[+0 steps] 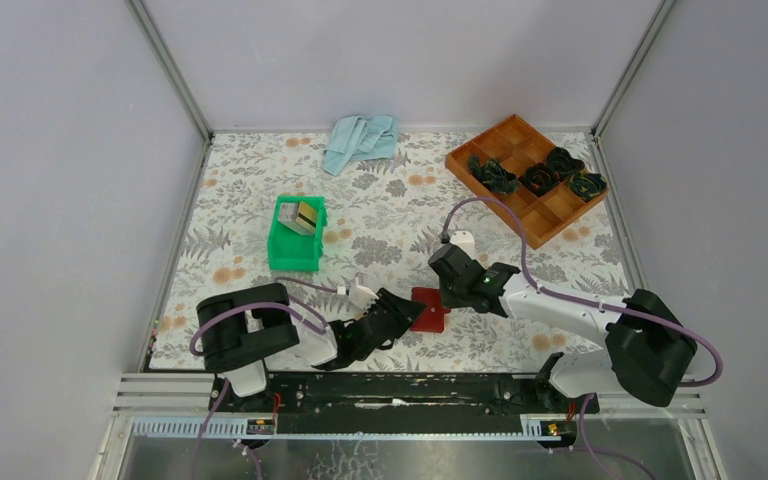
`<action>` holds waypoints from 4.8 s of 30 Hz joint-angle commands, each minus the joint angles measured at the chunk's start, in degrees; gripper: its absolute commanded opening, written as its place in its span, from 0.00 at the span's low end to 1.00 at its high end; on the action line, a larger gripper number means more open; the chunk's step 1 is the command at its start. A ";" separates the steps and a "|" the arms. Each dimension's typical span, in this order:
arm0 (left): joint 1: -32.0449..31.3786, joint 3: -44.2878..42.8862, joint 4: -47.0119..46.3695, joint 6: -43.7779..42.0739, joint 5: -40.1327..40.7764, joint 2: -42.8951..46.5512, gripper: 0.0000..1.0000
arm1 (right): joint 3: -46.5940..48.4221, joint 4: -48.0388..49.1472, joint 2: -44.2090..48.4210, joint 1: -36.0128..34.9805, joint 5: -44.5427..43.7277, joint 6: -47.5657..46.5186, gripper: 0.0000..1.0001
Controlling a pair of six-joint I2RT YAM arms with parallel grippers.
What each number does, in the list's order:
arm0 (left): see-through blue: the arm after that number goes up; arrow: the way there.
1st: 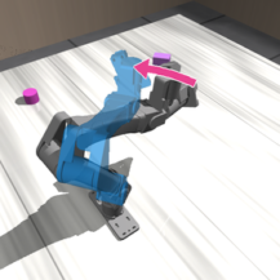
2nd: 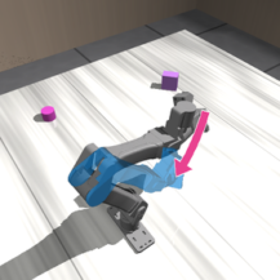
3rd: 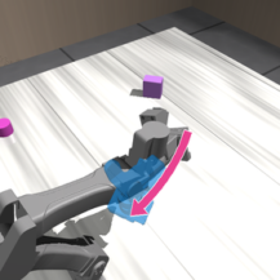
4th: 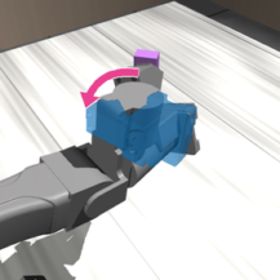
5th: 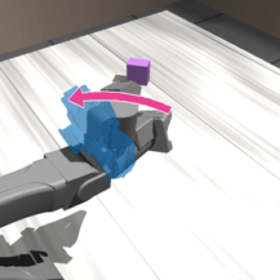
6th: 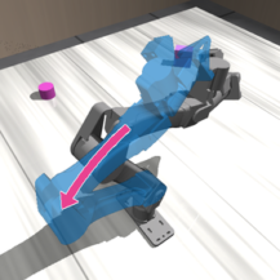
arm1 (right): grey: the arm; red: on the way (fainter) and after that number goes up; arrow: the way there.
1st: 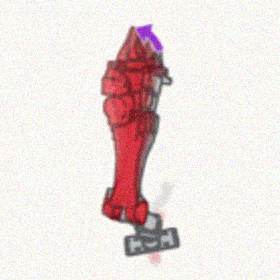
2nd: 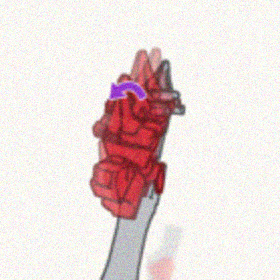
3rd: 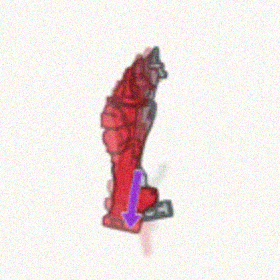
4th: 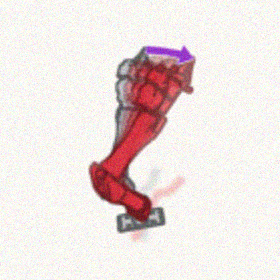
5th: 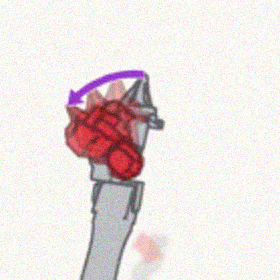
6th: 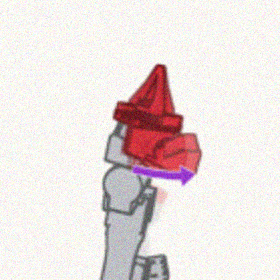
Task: Put the credit cards into the card holder
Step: Close the card holder at the center of the board.
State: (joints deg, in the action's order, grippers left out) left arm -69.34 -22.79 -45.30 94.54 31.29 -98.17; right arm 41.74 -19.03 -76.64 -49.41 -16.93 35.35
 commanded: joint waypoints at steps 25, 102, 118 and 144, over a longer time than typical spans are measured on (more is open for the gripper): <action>-0.20 -1.10 4.63 0.98 -1.85 -3.78 0.19 | 3.20 -0.27 -2.17 -4.88 -2.47 1.36 0.00; 0.04 -0.74 2.58 2.02 -3.70 -5.96 0.08 | 8.65 -8.83 -7.27 -7.67 -12.21 -0.20 0.29; 0.00 -0.36 2.23 2.12 -3.61 -6.03 0.08 | 7.83 -9.34 -7.73 -7.72 -12.96 0.42 0.22; 0.01 -0.32 2.03 2.18 -3.51 -6.31 0.08 | 7.64 -7.56 -7.01 -8.11 -10.63 -0.43 0.02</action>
State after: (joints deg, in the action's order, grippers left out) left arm -69.32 -24.10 -46.98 97.43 29.54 -102.30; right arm 48.51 -27.79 -84.40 -56.66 -27.35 35.18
